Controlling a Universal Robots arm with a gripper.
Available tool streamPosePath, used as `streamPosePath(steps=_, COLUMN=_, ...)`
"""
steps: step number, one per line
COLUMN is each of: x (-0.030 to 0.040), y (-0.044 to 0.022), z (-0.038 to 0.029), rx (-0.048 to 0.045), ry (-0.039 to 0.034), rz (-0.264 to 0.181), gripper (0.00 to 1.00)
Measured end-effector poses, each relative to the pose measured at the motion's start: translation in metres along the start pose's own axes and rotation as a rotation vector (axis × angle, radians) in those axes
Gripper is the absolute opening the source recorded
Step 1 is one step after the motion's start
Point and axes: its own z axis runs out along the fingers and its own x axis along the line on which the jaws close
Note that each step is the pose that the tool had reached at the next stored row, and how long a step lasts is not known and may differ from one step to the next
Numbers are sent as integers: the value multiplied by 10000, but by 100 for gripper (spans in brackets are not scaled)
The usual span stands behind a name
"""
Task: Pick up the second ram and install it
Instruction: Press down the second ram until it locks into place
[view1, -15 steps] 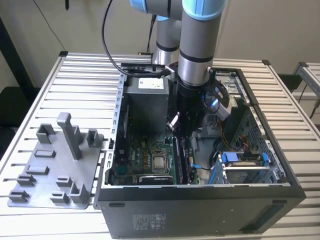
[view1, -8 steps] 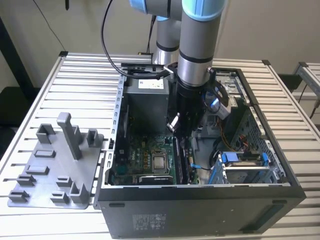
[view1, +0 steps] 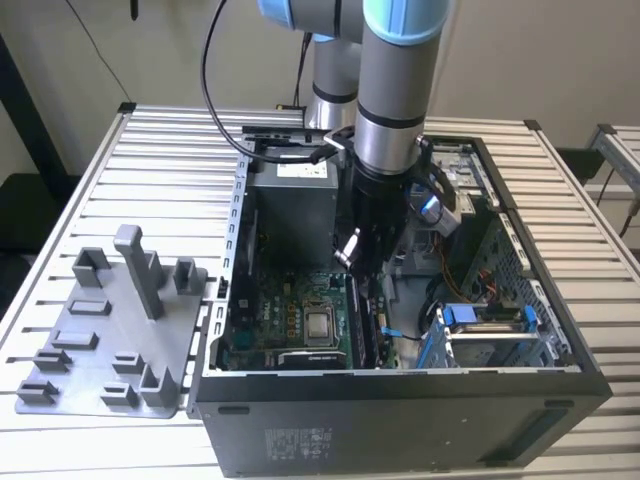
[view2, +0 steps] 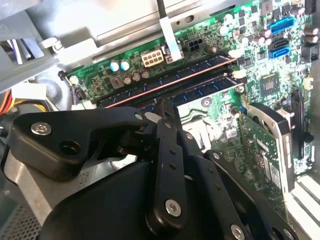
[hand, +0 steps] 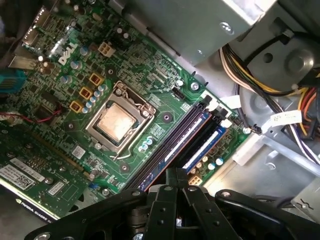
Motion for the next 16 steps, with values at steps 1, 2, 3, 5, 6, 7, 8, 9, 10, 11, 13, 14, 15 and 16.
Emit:
streamPosePath(steps=1, x=2, y=1, z=3, rx=1, ry=-5, rz=-86, gripper=11)
streamPosePath(steps=2, x=3, y=3, z=6, rx=3, ry=-11, rz=-170, gripper=11)
streamPosePath(steps=3, x=5, y=5, z=9, rx=5, ry=-18, rz=-255, gripper=11)
streamPosePath(steps=5, x=9, y=9, z=16, rx=10, ry=-31, rz=-424, gripper=11)
streamPosePath(steps=6, x=10, y=10, z=20, rx=11, ry=-39, rz=-517, gripper=11)
streamPosePath(steps=7, x=10, y=11, z=22, rx=11, ry=-41, rz=-600, gripper=11)
streamPosePath(steps=8, x=10, y=11, z=23, rx=10, ry=-43, rz=-675, gripper=11)
streamPosePath(steps=9, x=10, y=11, z=25, rx=9, ry=-48, rz=-746, gripper=11)
streamPosePath(steps=10, x=11, y=12, z=27, rx=4, ry=-58, rz=-813, gripper=11)
streamPosePath(steps=11, x=11, y=13, z=30, rx=-2, ry=-68, rz=-876, gripper=11)
streamPosePath(steps=13, x=11, y=14, z=37, rx=-18, ry=-87, rz=-998, gripper=11)
streamPosePath(steps=14, x=11, y=14, z=40, rx=-29, ry=-92, rz=-1057, gripper=11)
streamPosePath(steps=15, x=11, y=14, z=44, rx=-40, ry=-97, rz=-1112, gripper=11)
streamPosePath(steps=16, x=11, y=14, z=47, rx=-50, ry=-97, rz=-1156, gripper=11)
